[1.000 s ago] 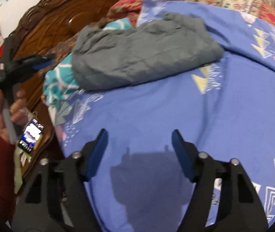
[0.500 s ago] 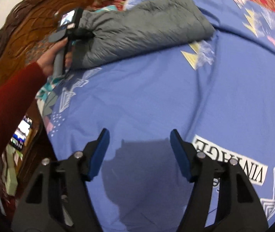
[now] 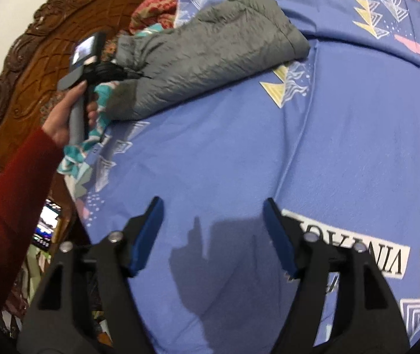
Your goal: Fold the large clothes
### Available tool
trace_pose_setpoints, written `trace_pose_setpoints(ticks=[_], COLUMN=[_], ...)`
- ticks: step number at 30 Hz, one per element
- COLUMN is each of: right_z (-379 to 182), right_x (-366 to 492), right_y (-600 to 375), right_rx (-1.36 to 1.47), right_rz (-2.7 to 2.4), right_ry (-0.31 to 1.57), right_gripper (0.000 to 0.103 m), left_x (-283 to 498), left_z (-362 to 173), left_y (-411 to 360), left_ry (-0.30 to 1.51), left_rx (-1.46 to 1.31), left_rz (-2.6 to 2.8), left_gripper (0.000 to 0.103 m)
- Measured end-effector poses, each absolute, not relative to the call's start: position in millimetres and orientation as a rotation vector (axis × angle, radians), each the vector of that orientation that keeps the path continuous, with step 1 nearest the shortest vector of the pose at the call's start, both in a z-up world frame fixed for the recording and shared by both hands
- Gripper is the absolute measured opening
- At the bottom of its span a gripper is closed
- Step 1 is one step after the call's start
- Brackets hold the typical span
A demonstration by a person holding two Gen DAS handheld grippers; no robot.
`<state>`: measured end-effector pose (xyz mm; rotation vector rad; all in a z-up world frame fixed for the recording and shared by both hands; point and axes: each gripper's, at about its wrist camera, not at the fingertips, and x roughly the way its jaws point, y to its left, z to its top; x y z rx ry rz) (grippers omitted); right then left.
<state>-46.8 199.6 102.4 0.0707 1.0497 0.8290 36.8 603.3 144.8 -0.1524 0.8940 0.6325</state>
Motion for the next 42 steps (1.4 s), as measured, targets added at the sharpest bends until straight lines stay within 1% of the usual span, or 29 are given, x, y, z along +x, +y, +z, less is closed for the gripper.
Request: trace_pose_setpoints(ticks=[1,3,7,10,11,12,13,14,15,18,21,25,27,30,42], right_z=[109.3,121.1,140.2,152.2,154.4,158.1,160.2,162.6,163.3,164.2,164.2,161.6,155.5,147.2,155.9], right_x=[-52.8,-64.1,-83.8,-100.8,-105.3,-113.3,-118.8,-126.8,-131.9,-148.8,-163.3,-182.9,-193.2,-204.4,-207.7], right_y=[196.6,191.7,180.0,172.0,170.6,167.0,164.7,161.2,159.7,154.2,148.6,140.6,138.3,132.4,109.0], right_rx=[0.073,0.059,0.038,0.037,0.039,0.042,0.042,0.037,0.033,0.021,0.039,0.038,0.024,0.012,0.050], right_rz=[0.839,0.832,0.789,0.775,0.774,0.774,0.779,0.788,0.792,0.795,0.798,0.811,0.824,0.828,0.816], right_ry=[1.032,0.996,0.952,0.932,0.928,0.921,0.918,0.916,0.915,0.918,0.925,0.923,0.940,0.958,0.905], right_gripper=[0.071,0.071,0.071,0.073,0.078,0.081,0.082,0.082,0.082,0.083,0.085,0.085,0.085,0.086,0.086], left_x=[22.3,-30.7,-97.7,-143.4,-160.6,-176.6,-186.2,-200.7,-210.5,-236.1,-246.8,-259.6,-264.3,-266.3,-261.0], left_z=[154.5,182.2,208.2,210.3,210.5,210.7,212.1,212.9,211.0,214.9,223.9,234.3,238.5,241.7,247.0], left_y=[596.4,572.9,520.0,483.8,470.2,457.7,450.8,440.0,435.4,406.8,382.7,360.8,350.9,334.1,289.1], left_ry=[0.863,0.751,0.670,0.671,0.668,0.658,0.649,0.640,0.634,0.624,0.638,0.616,0.606,0.606,0.627], left_rx=[-0.179,-0.221,-0.229,-0.259,-0.267,-0.266,-0.265,-0.264,-0.261,-0.228,-0.175,-0.145,-0.119,-0.057,0.018], left_rz=[0.621,0.578,0.535,0.533,0.539,0.554,0.562,0.577,0.584,0.607,0.605,0.601,0.603,0.614,0.568], left_gripper=[0.032,0.032,0.034,0.043,0.048,0.056,0.061,0.073,0.081,0.087,0.092,0.097,0.102,0.106,0.108])
